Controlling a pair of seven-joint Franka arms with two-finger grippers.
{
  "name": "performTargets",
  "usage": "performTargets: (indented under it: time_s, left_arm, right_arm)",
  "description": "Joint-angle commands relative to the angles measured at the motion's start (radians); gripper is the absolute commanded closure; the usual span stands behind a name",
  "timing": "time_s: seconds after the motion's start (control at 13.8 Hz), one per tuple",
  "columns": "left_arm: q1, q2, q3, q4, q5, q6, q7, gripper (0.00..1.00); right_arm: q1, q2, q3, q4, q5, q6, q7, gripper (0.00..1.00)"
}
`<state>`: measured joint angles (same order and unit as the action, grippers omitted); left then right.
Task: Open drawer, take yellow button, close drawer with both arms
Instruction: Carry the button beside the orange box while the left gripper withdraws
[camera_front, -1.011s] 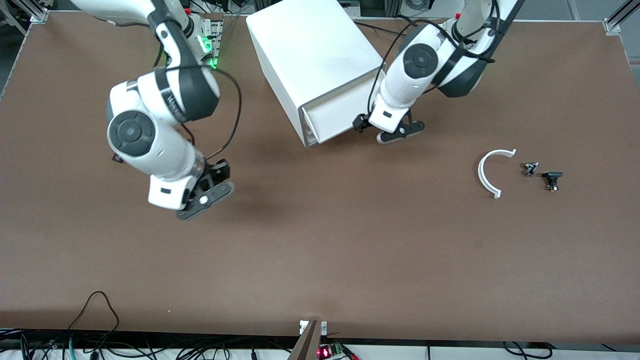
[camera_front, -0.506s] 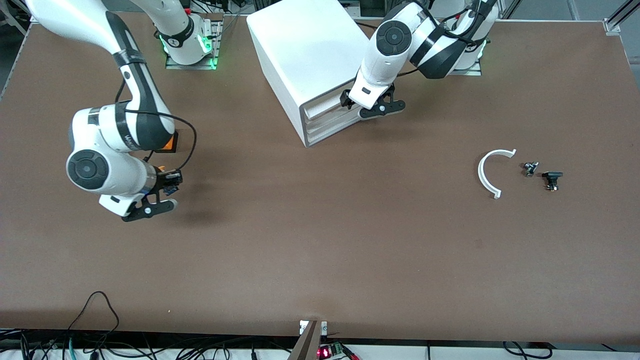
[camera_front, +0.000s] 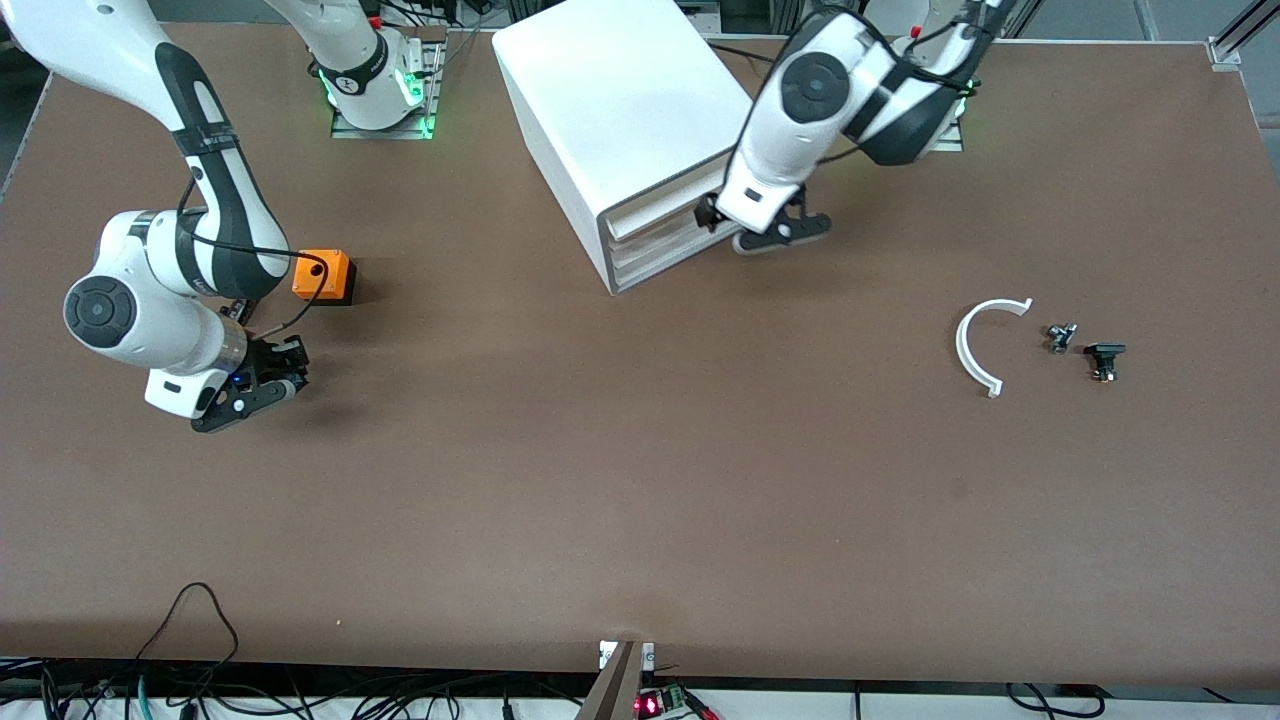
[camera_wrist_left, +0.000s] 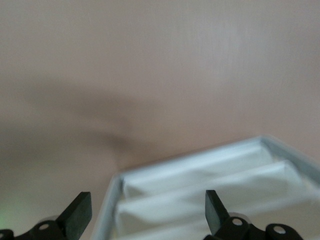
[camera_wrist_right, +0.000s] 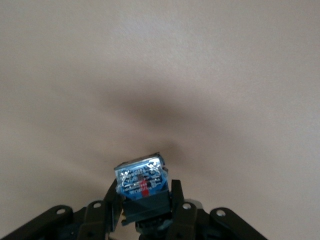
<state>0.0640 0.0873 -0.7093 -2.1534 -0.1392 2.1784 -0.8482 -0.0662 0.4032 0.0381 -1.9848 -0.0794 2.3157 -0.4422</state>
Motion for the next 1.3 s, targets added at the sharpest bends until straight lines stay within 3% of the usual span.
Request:
performTargets:
  time_s: [0.0, 0.22, 0.29, 0.36, 0.43, 0.65, 0.94, 1.23]
  left_arm:
    - [0.025, -0.017, 0.192, 0.075, -0.019, -0.023, 0.290, 0.00]
    - [0.031, -0.035, 0.399, 0.160, -0.019, -0.118, 0.661, 0.00]
    - [0.033, -0.043, 0.447, 0.205, -0.017, -0.176, 0.740, 0.00]
    - [0.036, -0.046, 0.488, 0.257, -0.017, -0.249, 0.788, 0.00]
    - [0.036, -0.049, 0.520, 0.314, -0.016, -0.337, 0.805, 0.00]
    - [0.034, -0.087, 0.530, 0.414, 0.127, -0.472, 0.805, 0.00]
    - [0.036, -0.098, 0.533, 0.429, 0.128, -0.522, 0.804, 0.00]
    - [0.049, -0.098, 0.533, 0.438, 0.128, -0.528, 0.801, 0.00]
  right_arm:
    - [-0.024, -0.064, 0.019, -0.202, -0.002, 0.216, -0.027, 0.77]
    - [-0.026, -0.063, 0.019, -0.281, 0.006, 0.324, -0.026, 0.76]
    - [-0.035, -0.063, 0.017, -0.288, 0.006, 0.336, -0.026, 0.68]
    - [-0.037, -0.063, 0.017, -0.287, 0.010, 0.329, -0.010, 0.29]
    - [-0.037, -0.067, 0.017, -0.284, 0.024, 0.323, -0.004, 0.00]
    - [-0.035, -0.104, 0.049, -0.209, 0.073, 0.179, 0.072, 0.00]
    - [-0.014, -0.100, 0.156, 0.189, 0.069, -0.362, 0.345, 0.00]
    - [0.040, -0.119, 0.174, 0.423, 0.069, -0.687, 0.552, 0.00]
